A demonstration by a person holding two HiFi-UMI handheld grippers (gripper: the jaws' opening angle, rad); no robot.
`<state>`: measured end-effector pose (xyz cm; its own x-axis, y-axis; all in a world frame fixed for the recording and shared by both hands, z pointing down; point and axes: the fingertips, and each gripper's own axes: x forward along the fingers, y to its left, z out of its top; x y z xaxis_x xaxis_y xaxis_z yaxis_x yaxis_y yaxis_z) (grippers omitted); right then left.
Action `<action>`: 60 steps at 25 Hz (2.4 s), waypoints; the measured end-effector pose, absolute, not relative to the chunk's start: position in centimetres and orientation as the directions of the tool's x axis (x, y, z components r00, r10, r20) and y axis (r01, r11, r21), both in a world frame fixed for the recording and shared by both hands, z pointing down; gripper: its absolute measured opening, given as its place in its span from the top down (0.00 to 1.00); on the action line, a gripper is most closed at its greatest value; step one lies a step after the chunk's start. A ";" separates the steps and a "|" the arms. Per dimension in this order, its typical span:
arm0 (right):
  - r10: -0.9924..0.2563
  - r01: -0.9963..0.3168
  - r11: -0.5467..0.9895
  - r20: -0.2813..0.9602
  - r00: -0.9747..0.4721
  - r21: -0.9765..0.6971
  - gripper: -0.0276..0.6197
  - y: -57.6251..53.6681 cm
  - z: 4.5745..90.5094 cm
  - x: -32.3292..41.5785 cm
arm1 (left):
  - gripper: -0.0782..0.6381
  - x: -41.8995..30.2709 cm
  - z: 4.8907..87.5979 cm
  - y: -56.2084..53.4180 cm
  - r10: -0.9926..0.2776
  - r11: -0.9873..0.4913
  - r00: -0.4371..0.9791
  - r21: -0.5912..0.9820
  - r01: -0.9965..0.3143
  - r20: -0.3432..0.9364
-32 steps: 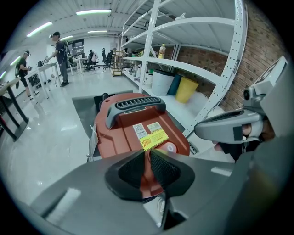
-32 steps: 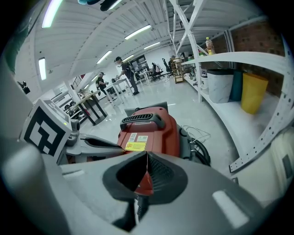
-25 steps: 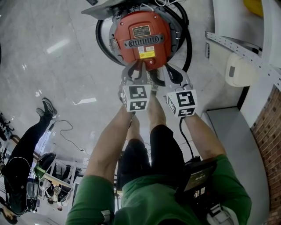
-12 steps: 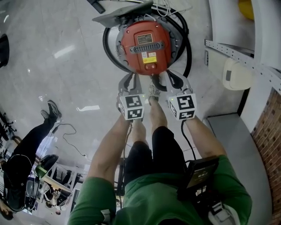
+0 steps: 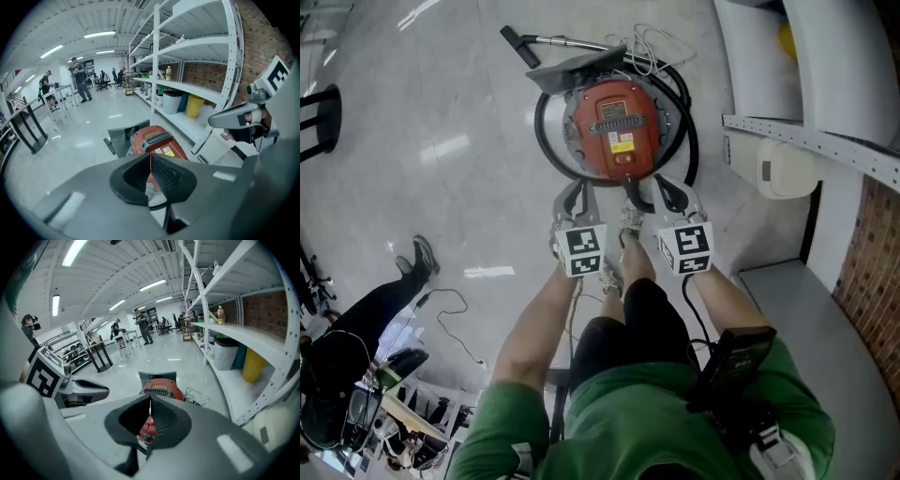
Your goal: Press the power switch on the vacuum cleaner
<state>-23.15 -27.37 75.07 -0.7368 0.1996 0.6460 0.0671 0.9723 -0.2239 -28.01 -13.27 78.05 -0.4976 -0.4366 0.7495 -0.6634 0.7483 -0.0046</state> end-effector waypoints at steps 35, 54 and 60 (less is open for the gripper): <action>0.044 0.052 0.996 0.112 -0.993 0.073 0.95 -18.6 35.1 -8.5 | 0.88 -14.6 37.5 -4.0 -0.632 0.752 -0.762 -0.122 -0.647 0.144; 0.014 0.016 0.998 0.048 -0.999 0.052 0.95 -14.6 31.6 2.3 | 0.88 -4.5 34.7 0.9 -0.625 0.766 -0.775 -0.116 -0.632 0.091; -0.032 -0.029 0.998 0.073 -0.997 0.050 0.95 -14.2 31.4 5.7 | 0.88 -1.7 34.6 1.4 -0.644 0.751 -0.759 -0.110 -0.651 0.093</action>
<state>5.66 -14.17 31.38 -0.9968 -0.0324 0.0731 -0.0288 0.9983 0.0503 -1.68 1.43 34.61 -0.7591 -0.6443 0.0931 -0.6510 0.7511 -0.1097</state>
